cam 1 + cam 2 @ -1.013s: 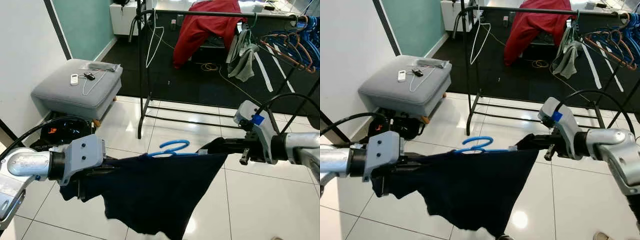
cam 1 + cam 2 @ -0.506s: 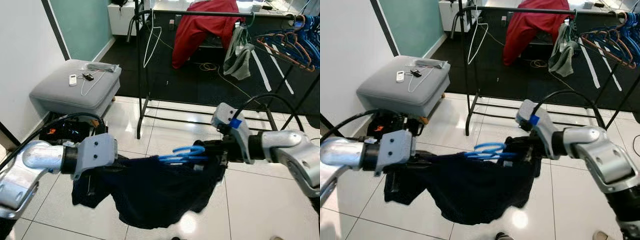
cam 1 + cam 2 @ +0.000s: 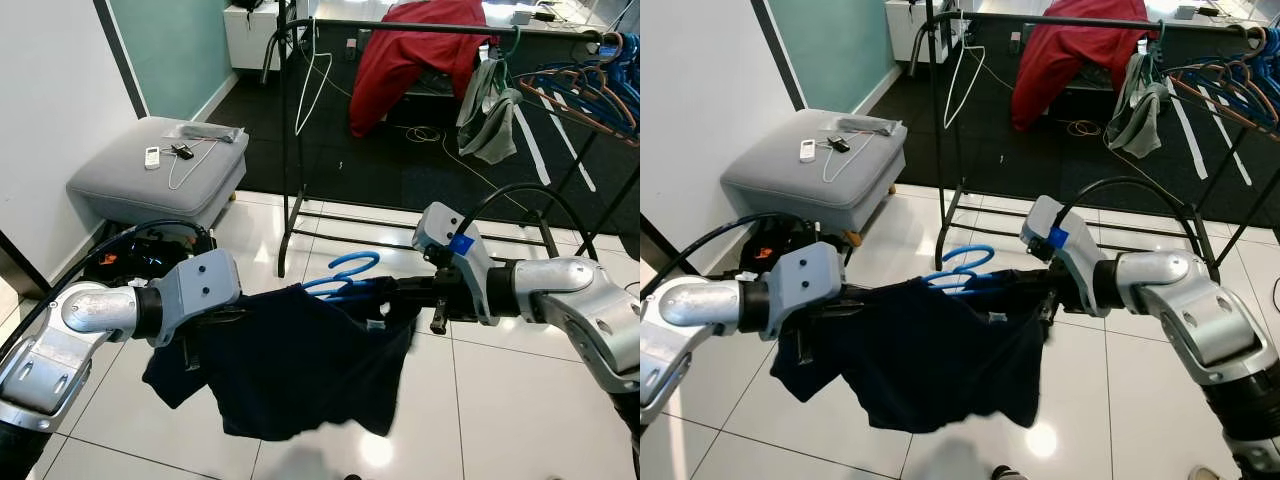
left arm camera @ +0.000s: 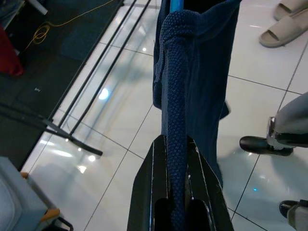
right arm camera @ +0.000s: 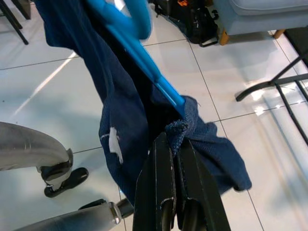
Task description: Hang hanger
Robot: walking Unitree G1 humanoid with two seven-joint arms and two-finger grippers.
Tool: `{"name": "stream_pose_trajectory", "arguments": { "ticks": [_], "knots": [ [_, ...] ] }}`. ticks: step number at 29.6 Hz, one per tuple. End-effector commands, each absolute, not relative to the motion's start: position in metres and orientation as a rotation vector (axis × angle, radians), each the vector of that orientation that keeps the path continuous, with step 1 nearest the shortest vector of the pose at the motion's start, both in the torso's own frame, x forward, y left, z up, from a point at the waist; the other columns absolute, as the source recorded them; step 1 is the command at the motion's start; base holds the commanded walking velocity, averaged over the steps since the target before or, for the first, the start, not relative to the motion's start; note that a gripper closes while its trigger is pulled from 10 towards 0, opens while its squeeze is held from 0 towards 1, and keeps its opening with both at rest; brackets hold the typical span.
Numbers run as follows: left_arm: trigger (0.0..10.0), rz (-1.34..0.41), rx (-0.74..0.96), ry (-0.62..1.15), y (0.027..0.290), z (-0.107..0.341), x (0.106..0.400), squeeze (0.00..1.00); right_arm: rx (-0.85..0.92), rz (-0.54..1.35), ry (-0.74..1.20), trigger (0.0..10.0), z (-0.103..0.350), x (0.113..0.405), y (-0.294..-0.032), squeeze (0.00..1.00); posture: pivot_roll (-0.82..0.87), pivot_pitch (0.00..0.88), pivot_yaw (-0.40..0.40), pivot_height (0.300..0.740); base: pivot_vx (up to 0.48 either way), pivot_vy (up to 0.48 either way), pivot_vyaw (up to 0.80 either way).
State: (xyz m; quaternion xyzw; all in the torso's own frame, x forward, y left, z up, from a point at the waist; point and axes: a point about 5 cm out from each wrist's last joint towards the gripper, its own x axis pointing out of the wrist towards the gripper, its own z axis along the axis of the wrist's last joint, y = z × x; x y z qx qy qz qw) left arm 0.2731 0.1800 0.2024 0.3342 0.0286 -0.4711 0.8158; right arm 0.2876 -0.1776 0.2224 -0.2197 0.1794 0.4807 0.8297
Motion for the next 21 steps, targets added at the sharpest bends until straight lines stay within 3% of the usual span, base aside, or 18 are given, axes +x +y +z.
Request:
{"name": "stream_pose_trajectory", "arguments": {
  "ticks": [1, 6, 16, 17, 19, 20, 21],
  "knots": [
    [10.0, -0.953, 0.724, 0.074, 0.186, 0.205, 0.277, 0.00, -0.471, 1.015, 0.380, 0.0, 0.222, 0.287, -0.177, 0.00, -0.10, 0.096, 0.015, 0.740, 0.000, 0.000, 0.00],
    [10.0, -0.940, 0.699, 0.054, 0.179, 0.204, 0.277, 0.00, -0.455, 1.017, 0.387, 0.0, 0.213, 0.286, -0.167, 0.00, -0.10, 0.091, 0.013, 0.740, 0.000, 0.000, 0.00],
    [10.0, -1.097, 0.659, -0.007, 0.162, 0.208, 0.261, 0.00, -0.483, 1.010, 0.331, 0.0, 0.213, 0.295, -0.157, 0.00, -0.09, 0.085, 0.009, 0.740, 0.000, 0.000, 0.00],
    [10.0, -1.128, 0.654, -0.009, 0.160, 0.207, 0.258, 0.00, -0.507, 1.002, 0.313, 2.5, 0.214, 0.297, -0.157, 0.00, -0.09, 0.084, 0.010, 0.740, 0.000, 0.000, 0.00],
    [10.0, -1.128, 0.654, -0.009, 0.160, 0.207, 0.258, 0.00, -0.507, 1.002, 0.313, 2.5, 0.214, 0.297, -0.157, 0.00, -0.09, 0.084, 0.010, 0.740, 0.000, 0.000, 0.00],
    [10.0, -1.147, 0.645, -0.010, 0.158, 0.206, 0.255, 0.00, -0.507, 1.011, 0.287, 10.0, 0.218, 0.298, -0.155, 0.00, -0.09, 0.088, 0.012, 0.740, 0.000, 0.000, 0.00],
    [10.0, -1.147, 0.619, -0.012, 0.156, 0.205, 0.254, 0.00, -0.479, 1.060, 0.251, 10.0, 0.223, 0.293, -0.150, 1.00, -0.09, 0.092, 0.012, 0.740, 0.000, 0.000, 0.00]
  ]
}}
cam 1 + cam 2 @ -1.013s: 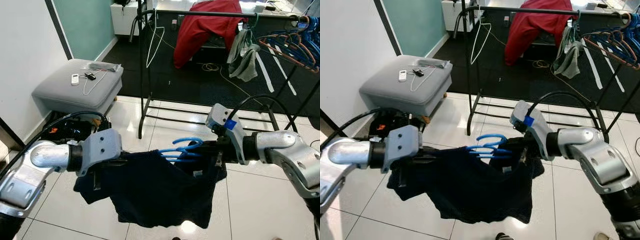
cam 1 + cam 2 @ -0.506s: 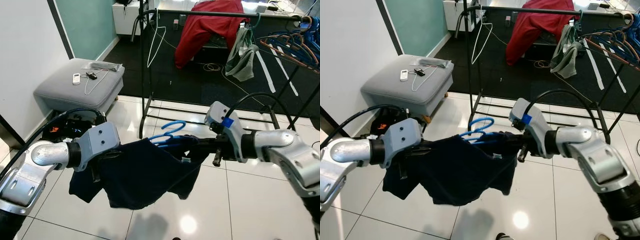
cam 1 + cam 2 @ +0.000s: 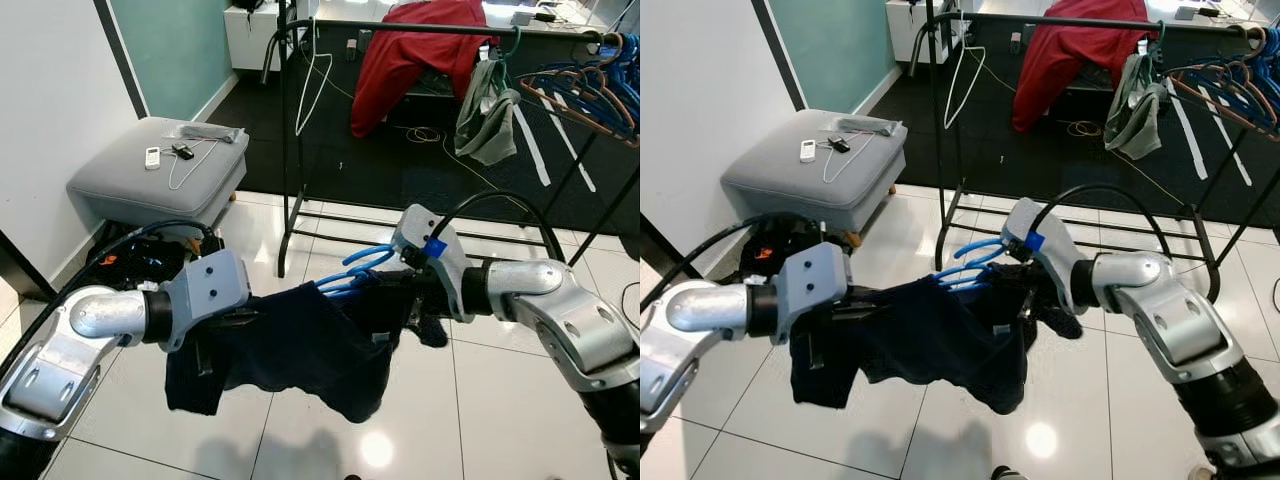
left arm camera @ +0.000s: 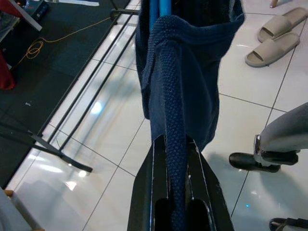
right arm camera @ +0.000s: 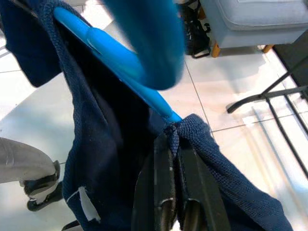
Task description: Hang hanger
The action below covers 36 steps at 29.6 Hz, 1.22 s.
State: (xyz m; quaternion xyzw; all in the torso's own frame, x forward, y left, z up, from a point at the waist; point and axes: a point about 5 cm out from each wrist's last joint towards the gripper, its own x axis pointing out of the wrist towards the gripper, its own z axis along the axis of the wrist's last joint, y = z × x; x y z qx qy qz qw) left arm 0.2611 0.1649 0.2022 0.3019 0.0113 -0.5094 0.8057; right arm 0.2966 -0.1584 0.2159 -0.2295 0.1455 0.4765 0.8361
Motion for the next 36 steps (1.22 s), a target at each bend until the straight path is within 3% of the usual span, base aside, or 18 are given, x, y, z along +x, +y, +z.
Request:
{"name": "stream_pose_trajectory", "arguments": {
  "ticks": [1, 10, 18, 19, 20, 21, 22, 25, 32, 34, 36],
  "knots": [
    [10.0, -1.147, 0.619, -0.012, 0.156, 0.205, 0.254, 0.00, -0.479, 1.060, 0.251, 10.0, 0.223, 0.293, -0.150, 1.00, -0.09, 0.092, 0.012, 0.740, 0.000, 0.000, 0.00],
    [10.0, -1.107, 0.514, -0.020, 0.148, 0.203, 0.256, 0.00, -0.428, 1.163, 0.161, 10.0, 0.237, 0.281, -0.148, 1.00, -0.10, 0.095, 0.016, 0.740, 0.000, 0.000, 0.00],
    [10.0, -1.016, 0.235, -0.024, 0.130, 0.189, 0.262, 0.00, -0.289, 1.289, -0.088, 10.0, 0.288, 0.265, -0.164, 1.00, -0.11, 0.096, 0.011, 0.740, 0.000, 0.000, 0.00],
    [10.0, -0.994, 0.213, -0.020, 0.131, 0.186, 0.263, 0.00, -0.237, 1.285, -0.130, 10.0, 0.297, 0.265, -0.170, 0.85, -0.11, 0.097, 0.007, 0.740, 0.000, 0.000, 0.00],
    [10.0, -0.971, 0.181, -0.020, 0.133, 0.185, 0.265, 0.00, -0.177, 1.282, -0.173, 10.0, 0.306, 0.264, -0.179, 0.25, -0.11, 0.097, 0.004, 0.740, 0.000, 0.000, 0.00],
    [10.0, -0.971, 0.181, -0.020, 0.133, 0.185, 0.265, 0.00, -0.177, 1.282, -0.173, 10.0, 0.306, 0.264, -0.179, 0.25, -0.11, 0.097, 0.004, 0.740, 0.000, 0.000, 0.00],
    [10.0, -0.955, 0.160, -0.020, 0.135, 0.185, 0.266, 0.00, -0.138, 1.276, -0.208, 10.0, 0.313, 0.262, -0.188, 0.00, -0.11, 0.098, 0.003, 0.740, 0.000, 0.000, 0.00],
    [10.0, -0.946, 0.147, -0.021, 0.137, 0.184, 0.267, 0.00, -0.116, 1.272, -0.232, 10.0, 0.317, 0.261, -0.194, 0.00, -0.11, 0.098, 0.003, 0.740, 0.000, 0.000, 0.00],
    [10.0, -0.884, 0.185, -0.006, 0.158, 0.186, 0.277, 0.00, 0.024, 1.103, -0.449, 10.0, 0.356, 0.254, -0.250, 0.00, -0.12, 0.097, 0.003, 0.740, 0.000, 0.000, 0.00],
    [10.0, -0.884, 0.185, -0.006, 0.158, 0.186, 0.277, 0.00, 0.024, 1.103, -0.449, 10.0, 0.356, 0.254, -0.250, 0.00, -0.12, 0.097, 0.003, 0.740, 0.000, 0.000, 0.00],
    [10.0, -0.868, 0.155, -0.028, 0.162, 0.190, 0.281, 0.00, -0.012, 1.001, -0.426, 10.0, 0.354, 0.253, -0.267, 0.00, -0.13, 0.099, 0.007, 0.740, 0.000, 0.000, 0.00]
  ]
}}
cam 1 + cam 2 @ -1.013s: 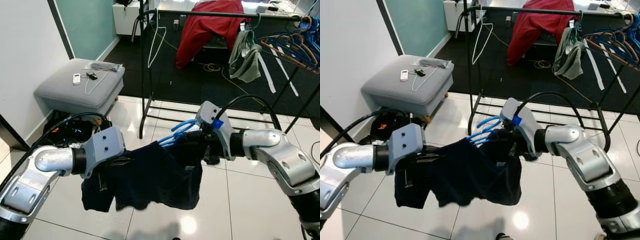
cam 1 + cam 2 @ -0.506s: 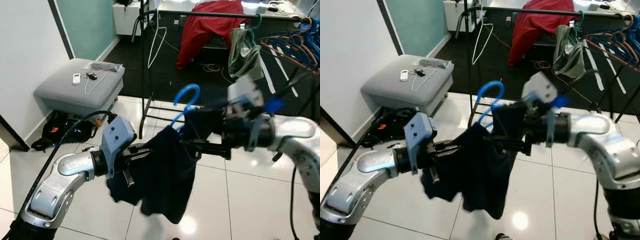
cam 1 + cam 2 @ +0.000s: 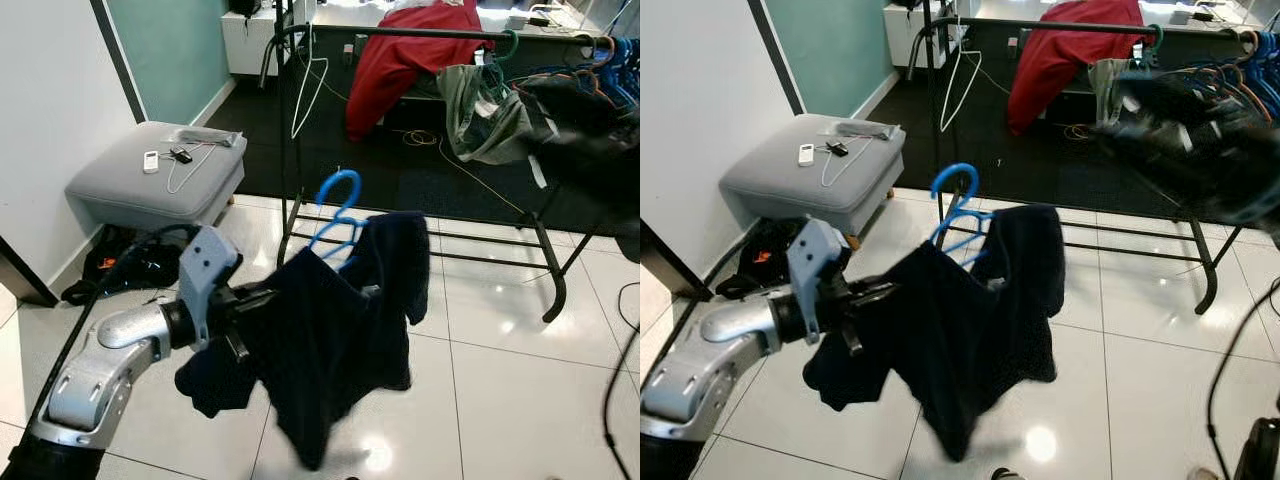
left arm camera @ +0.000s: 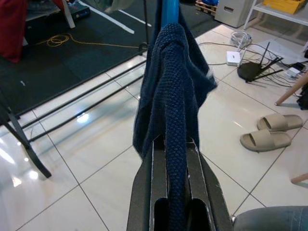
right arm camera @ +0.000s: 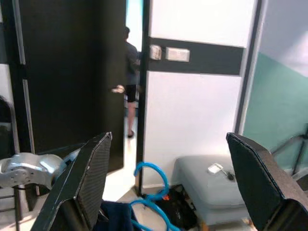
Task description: Hang hanger
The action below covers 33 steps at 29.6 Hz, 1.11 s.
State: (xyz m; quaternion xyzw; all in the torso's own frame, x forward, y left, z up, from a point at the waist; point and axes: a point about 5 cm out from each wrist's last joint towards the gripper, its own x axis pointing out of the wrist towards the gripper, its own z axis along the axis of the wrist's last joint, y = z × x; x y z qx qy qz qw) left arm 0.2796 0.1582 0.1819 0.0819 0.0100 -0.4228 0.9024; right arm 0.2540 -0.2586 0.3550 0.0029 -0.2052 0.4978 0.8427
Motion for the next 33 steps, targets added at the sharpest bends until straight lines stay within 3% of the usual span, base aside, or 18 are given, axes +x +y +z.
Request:
{"name": "stream_pose_trajectory", "arguments": {
  "ticks": [1, 6, 7, 9, 13, 16, 22, 26, 33],
  "knots": [
    [10.0, -0.868, 0.155, -0.028, 0.162, 0.190, 0.281, 0.00, -0.012, 1.001, -0.426, 10.0, 0.354, 0.253, -0.267, 0.00, -0.13, 0.099, 0.007, 0.740, 0.000, 0.000, 0.00],
    [10.0, -0.860, 0.098, -0.070, 0.162, 0.195, 0.283, 0.00, -0.159, 0.846, -0.276, 10.0, 0.342, 0.255, -0.292, 0.00, -0.14, 0.099, 0.008, 0.740, 0.000, 0.000, 0.00],
    [10.0, -0.860, 0.098, -0.070, 0.162, 0.195, 0.283, 0.00, -0.159, 0.846, -0.276, 10.0, 0.342, 0.255, -0.292, 0.00, -0.14, 0.099, 0.008, 0.740, 0.000, 0.000, 0.00],
    [10.0, -0.860, 0.086, -0.124, 0.172, 0.204, 0.284, 0.00, -0.190, 0.804, -0.182, 10.0, 0.338, 0.248, -0.318, 0.00, -0.14, 0.098, 0.003, 0.740, 0.000, 0.000, 0.00],
    [10.0, -0.943, 0.114, -0.159, 0.182, 0.215, 0.277, 0.00, -0.189, 0.767, -0.126, 10.0, 0.334, 0.245, -0.333, 0.00, -0.15, 0.097, -0.013, 0.740, 0.000, 0.000, 0.00],
    [10.0, -1.137, 0.248, -0.142, 0.186, 0.222, 0.263, 0.00, -0.216, 0.831, 0.002, 10.0, 0.315, 0.248, -0.328, 0.00, -0.15, 0.093, -0.019, 0.740, 0.000, 0.000, 0.00],
    [10.0, -1.296, 0.403, -0.090, 0.189, 0.229, 0.257, 0.00, -0.308, 1.007, 0.228, 10.0, 0.290, 0.247, -0.313, 0.00, -0.15, 0.091, -0.019, 0.740, 0.000, 0.000, 0.00],
    [10.0, -1.328, 0.435, -0.090, 0.188, 0.232, 0.257, 0.00, -0.322, 1.058, 0.261, 10.0, 0.289, 0.247, -0.309, 0.00, -0.16, 0.086, -0.022, 0.740, 0.000, 0.000, 0.00],
    [10.0, -1.521, 0.509, -0.160, 0.162, 0.246, 0.253, 0.00, -0.316, 1.338, 0.316, 10.0, 0.287, 0.255, -0.273, 0.00, -0.17, 0.077, -0.034, 0.740, 0.000, 0.000, 0.00]
  ]
}}
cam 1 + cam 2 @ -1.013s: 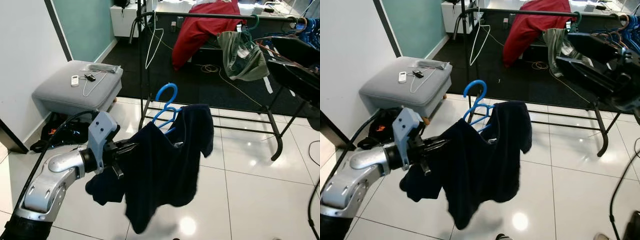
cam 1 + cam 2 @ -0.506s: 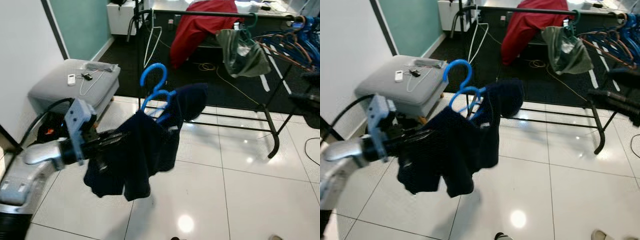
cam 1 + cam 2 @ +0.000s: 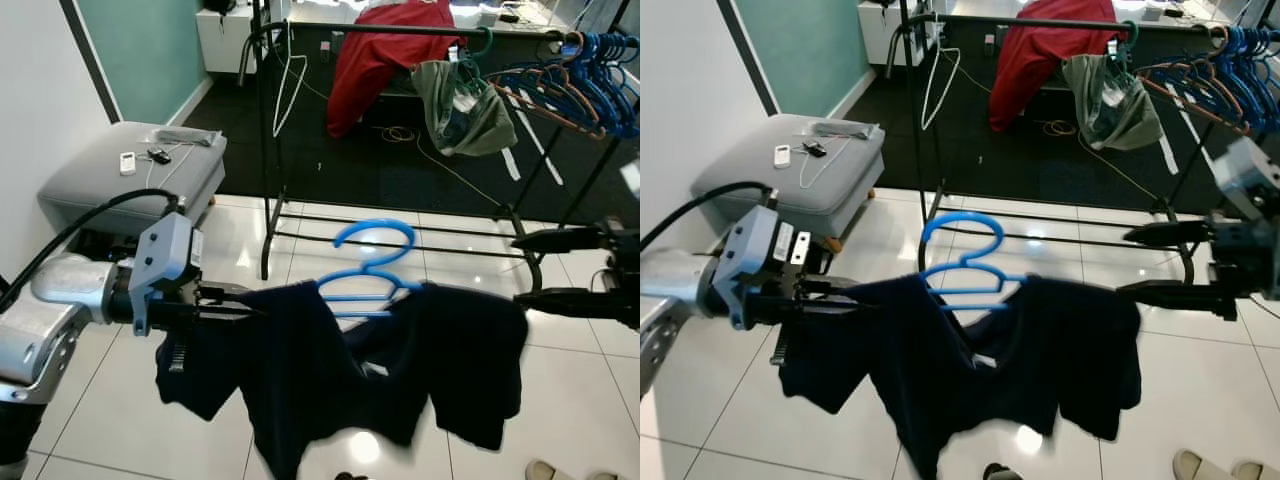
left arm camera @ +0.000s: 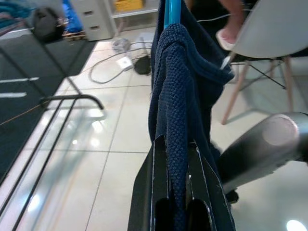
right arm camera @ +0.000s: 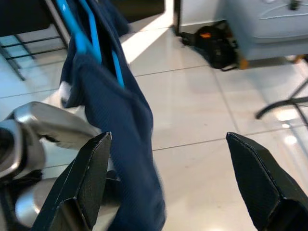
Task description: Hang hanger
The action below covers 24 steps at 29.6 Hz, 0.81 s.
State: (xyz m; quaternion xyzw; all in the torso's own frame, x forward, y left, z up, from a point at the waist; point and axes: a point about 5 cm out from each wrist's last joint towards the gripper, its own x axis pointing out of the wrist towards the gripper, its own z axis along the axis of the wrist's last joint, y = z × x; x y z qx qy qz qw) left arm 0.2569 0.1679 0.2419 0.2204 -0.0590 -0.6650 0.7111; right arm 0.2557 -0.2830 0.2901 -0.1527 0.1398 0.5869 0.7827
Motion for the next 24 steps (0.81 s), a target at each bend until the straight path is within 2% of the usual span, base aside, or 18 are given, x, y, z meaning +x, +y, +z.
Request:
{"name": "stream_pose_trajectory", "arguments": {
  "ticks": [1, 11, 16, 24],
  "knots": [
    [10.0, -1.521, 0.509, -0.160, 0.162, 0.246, 0.253, 0.00, -0.316, 1.338, 0.316, 10.0, 0.287, 0.255, -0.273, 0.00, -0.17, 0.077, -0.034, 0.740, 0.000, 0.000, 0.00],
    [10.0, -1.610, 0.501, -0.174, 0.142, 0.242, 0.247, 0.00, -0.200, 1.581, 0.290, 10.0, 0.280, 0.252, -0.232, 0.00, -0.16, 0.078, -0.038, 0.740, 0.000, 0.000, 0.00],
    [10.0, -1.614, 0.501, -0.177, 0.141, 0.242, 0.247, 0.00, -0.191, 1.620, 0.258, 10.0, 0.288, 0.251, -0.226, 0.00, -0.16, 0.078, -0.038, 0.740, 0.000, 0.000, 0.00],
    [10.0, -1.612, 0.502, -0.179, 0.141, 0.242, 0.249, 0.00, -0.273, 1.636, 0.335, 10.0, 0.279, 0.245, -0.222, 0.00, -0.16, 0.078, -0.035, 0.740, 0.000, 0.000, 0.00]
  ]
}}
